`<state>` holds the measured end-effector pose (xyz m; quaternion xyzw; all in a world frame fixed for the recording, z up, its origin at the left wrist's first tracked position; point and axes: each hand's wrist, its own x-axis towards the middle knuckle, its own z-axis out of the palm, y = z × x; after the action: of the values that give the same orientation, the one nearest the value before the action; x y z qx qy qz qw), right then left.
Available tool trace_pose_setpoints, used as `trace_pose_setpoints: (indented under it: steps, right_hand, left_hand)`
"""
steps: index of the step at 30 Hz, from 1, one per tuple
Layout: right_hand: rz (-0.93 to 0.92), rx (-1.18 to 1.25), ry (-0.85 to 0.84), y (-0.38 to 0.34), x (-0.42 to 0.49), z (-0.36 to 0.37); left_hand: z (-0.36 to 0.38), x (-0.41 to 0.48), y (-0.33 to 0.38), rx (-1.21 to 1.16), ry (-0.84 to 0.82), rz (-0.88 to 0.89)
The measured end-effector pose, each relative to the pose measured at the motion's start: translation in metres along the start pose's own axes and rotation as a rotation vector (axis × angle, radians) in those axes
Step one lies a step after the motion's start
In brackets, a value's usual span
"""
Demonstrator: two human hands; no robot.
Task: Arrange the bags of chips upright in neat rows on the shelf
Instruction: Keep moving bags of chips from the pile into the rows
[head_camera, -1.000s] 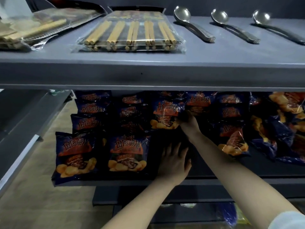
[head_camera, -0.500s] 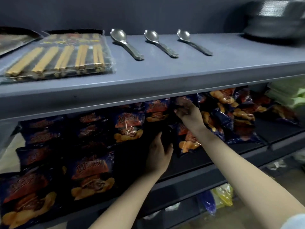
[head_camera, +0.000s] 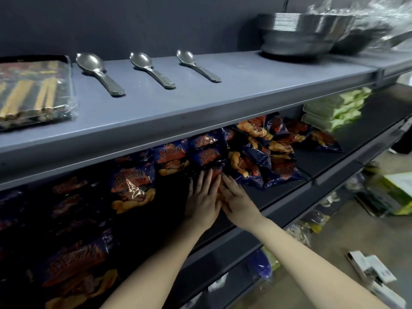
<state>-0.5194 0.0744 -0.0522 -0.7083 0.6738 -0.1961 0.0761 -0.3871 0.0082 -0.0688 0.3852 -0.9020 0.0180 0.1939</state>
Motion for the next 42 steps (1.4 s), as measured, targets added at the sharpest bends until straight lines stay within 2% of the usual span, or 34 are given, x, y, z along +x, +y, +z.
trace_pose_setpoints:
  steps: [3,19,21,24,27,30,36,39,42]
  right_hand:
    - [0.028,-0.055,-0.02,0.0,-0.005,0.01]
    - [0.083,-0.067,0.019,0.009,-0.013,0.034]
    - [0.084,-0.086,0.015,0.01,-0.013,0.036]
    - [0.091,-0.113,0.018,0.011,-0.014,0.038]
    - [0.074,-0.109,0.076,0.011,-0.017,0.04]
    - [0.102,-0.082,0.11,0.009,-0.018,0.04]
    - [0.106,-0.105,0.054,0.009,-0.017,0.037]
    - [0.097,-0.1,0.036,0.008,-0.017,0.035]
    - [0.063,-0.064,0.042,0.011,-0.017,0.035]
  left_hand:
    - [0.012,-0.011,-0.005,0.002,-0.056,-0.034]
    - [0.025,-0.015,-0.009,-0.017,-0.102,-0.032]
    - [0.024,-0.017,-0.009,-0.047,-0.064,-0.027]
    - [0.02,-0.02,-0.007,-0.252,0.069,-0.105]
    - [0.012,-0.019,-0.009,-0.648,0.136,-0.326]
    - [0.008,-0.015,-0.015,-0.898,0.203,-0.505]
    - [0.002,-0.004,-0.034,-1.213,0.058,-0.851]
    - [-0.006,0.004,-0.035,-1.412,0.012,-0.879]
    - [-0.009,0.004,-0.036,-1.411,0.007,-0.846]
